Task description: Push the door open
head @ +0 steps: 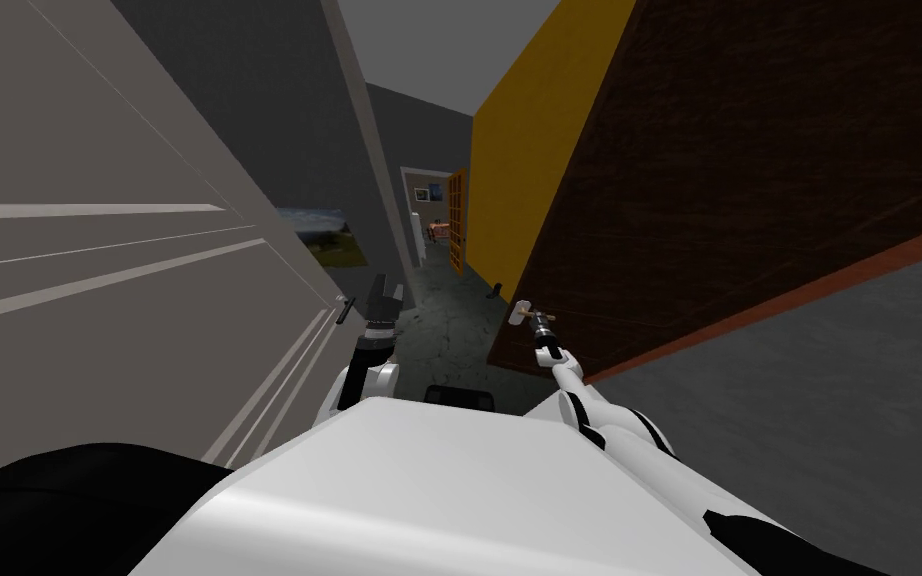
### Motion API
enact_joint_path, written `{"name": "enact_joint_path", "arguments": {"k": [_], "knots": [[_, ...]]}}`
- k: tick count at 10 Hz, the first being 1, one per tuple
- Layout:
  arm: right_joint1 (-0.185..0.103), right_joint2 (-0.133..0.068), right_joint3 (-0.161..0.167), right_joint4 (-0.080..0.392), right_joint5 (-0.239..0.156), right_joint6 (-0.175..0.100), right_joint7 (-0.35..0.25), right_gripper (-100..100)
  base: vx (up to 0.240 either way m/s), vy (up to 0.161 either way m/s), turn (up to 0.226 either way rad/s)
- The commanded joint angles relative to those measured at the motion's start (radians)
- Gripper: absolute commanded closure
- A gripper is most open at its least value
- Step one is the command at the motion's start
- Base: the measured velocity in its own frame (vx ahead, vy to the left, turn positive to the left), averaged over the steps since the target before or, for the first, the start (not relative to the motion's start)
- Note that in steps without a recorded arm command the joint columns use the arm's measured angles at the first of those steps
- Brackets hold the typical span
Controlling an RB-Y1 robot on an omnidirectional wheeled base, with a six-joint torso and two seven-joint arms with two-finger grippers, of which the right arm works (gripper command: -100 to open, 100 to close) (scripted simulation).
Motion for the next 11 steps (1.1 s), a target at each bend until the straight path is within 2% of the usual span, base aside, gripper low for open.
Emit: {"name": "enact_joint_path", "arguments": {"k": [1,9,10,11], "knots": [[-0.009,-0.009,-0.018,0.012,-0.009,-0.008,0.013,100,0.208,0.024,-0.053],[0.006,-0.027,-0.094,0.022,-0.048,0.0,0.062,100,0.197,0.063,-0.059],[0.006,-0.027,-0.094,0.022,-0.048,0.0,0.062,100,0.131,0.046,-0.045],[0.01,-0.032,-0.115,0.025,-0.059,0.002,0.075,100,0.161,0.046,-0.053]]}}
